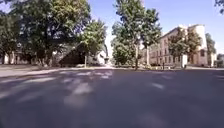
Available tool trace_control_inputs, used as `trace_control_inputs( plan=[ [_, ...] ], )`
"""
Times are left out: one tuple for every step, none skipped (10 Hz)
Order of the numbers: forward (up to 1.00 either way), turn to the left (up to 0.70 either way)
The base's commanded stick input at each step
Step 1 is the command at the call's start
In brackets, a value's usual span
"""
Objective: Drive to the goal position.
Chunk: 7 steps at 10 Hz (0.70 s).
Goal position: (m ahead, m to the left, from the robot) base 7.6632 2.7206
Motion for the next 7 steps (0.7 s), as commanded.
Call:
trace_control_inputs(
  plan=[
    [0.70, 0.00],
    [0.70, 0.00],
    [0.70, 0.00],
    [0.70, 0.00],
    [0.70, 0.00],
    [0.70, 0.00],
    [0.70, 0.00]
  ],
)
